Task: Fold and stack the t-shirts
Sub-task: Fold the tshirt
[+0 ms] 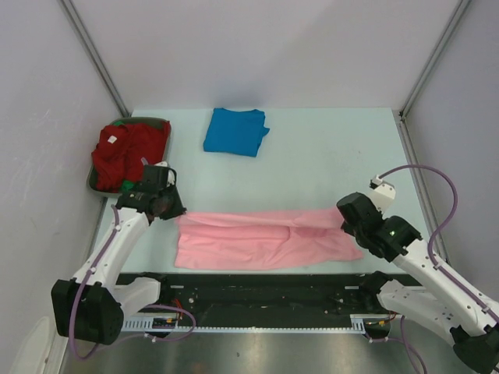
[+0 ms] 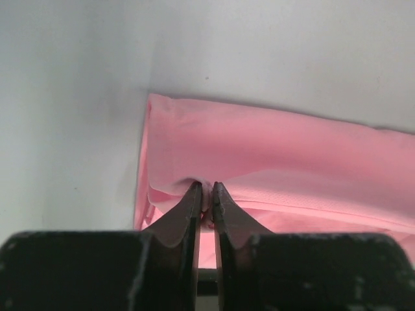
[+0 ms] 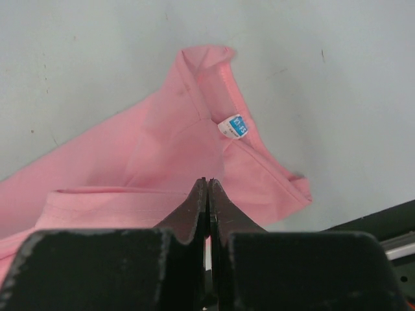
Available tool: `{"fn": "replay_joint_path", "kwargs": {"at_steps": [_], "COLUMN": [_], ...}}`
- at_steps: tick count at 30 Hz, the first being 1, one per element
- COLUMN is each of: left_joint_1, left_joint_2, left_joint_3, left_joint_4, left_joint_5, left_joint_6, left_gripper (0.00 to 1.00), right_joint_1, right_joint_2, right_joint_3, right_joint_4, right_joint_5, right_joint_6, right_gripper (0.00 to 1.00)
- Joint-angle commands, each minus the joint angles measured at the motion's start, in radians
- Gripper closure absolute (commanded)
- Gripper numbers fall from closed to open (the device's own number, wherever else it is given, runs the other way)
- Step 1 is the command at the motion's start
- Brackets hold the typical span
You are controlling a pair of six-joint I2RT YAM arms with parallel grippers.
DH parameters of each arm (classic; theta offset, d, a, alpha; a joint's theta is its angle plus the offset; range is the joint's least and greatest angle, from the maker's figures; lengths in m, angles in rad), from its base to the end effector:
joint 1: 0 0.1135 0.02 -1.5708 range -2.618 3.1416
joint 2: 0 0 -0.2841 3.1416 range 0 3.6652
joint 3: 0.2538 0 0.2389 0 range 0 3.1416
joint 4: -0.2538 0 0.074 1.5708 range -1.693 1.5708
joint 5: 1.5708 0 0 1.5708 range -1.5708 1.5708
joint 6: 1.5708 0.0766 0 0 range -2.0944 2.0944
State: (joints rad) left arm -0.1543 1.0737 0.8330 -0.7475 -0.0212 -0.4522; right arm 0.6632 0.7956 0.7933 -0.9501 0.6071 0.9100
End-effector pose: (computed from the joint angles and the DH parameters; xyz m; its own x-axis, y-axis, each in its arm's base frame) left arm 0.2040 -0.0301 0.2406 -0.8043 -0.3170 -0.5026 -0.2327 0.9463 -0.2245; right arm 0.1309 0.0468 0.2643 -0.5875 0.3639 -0.7228 0.3566 0.9182 0.1724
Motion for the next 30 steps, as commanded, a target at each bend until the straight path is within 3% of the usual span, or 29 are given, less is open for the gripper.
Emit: {"fn": "replay_joint_path", "kwargs": {"at_steps": [1, 4, 6, 7, 8, 11, 13, 17, 20, 21, 25, 26, 30], "left_joint_1": [-0.021, -0.031, -0.039, -0.053, -0.069, -0.111, -0.116, -0.116, -0.116, -0.116, -0.116, -0.116, -0.116], "left_joint_2": [-0.057, -0.075, -0.092, -0.103, -0.113, -0.175, -0.274, -0.453, -0.459, -0.44, -0.347, -0.319, -0.16], "left_joint_3": [-0.024, -0.02, -0.021, -0.026, -0.026, -0.023, -0.041, -0.054, -0.005, 0.009, 0.04, 0.041, 0.061], "left_joint_4": [-0.05, -0.069, -0.09, -0.099, -0.111, -0.165, -0.193, -0.242, -0.251, -0.245, -0.144, -0.127, -0.046], "left_joint_5": [0.053, 0.058, 0.049, 0.046, 0.027, 0.03, 0.064, 0.101, 0.124, 0.125, 0.115, 0.116, 0.115], "left_joint_6": [-0.034, -0.045, -0.055, -0.065, -0.072, -0.115, -0.152, -0.187, -0.169, -0.155, -0.134, -0.135, -0.109], "left_gripper": [0.84, 0.84, 0.78, 0.74, 0.61, 0.38, 0.34, 0.0, 0.0, 0.0, 0.0, 0.0, 0.0], "right_joint_1": [0.045, 0.059, 0.067, 0.073, 0.082, 0.192, 0.333, 0.522, 0.633, 0.65, 0.604, 0.523, 0.265], "right_joint_2": [-0.021, -0.012, -0.009, -0.015, -0.015, -0.035, -0.056, -0.035, 0.008, 0.023, 0.114, 0.125, 0.154], "right_joint_3": [0.0, 0.0, -0.002, 0.0, -0.002, 0.006, 0.017, 0.009, 0.04, 0.052, 0.096, 0.098, 0.066], "right_joint_4": [-0.098, -0.113, -0.125, -0.145, -0.159, -0.248, -0.358, -0.512, -0.506, -0.497, -0.348, -0.279, 0.067], "right_joint_5": [0.092, 0.102, 0.1, 0.097, 0.103, 0.146, 0.174, 0.161, 0.21, 0.271, 0.408, 0.411, 0.282], "right_joint_6": [0.125, 0.151, 0.177, 0.193, 0.216, 0.349, 0.523, 0.74, 0.774, 0.767, 0.597, 0.417, 0.094], "right_gripper": [1.0, 1.0, 1.0, 1.0, 1.0, 1.0, 0.98, 0.71, 0.26, 0.01, 0.0, 0.0, 0.0]}}
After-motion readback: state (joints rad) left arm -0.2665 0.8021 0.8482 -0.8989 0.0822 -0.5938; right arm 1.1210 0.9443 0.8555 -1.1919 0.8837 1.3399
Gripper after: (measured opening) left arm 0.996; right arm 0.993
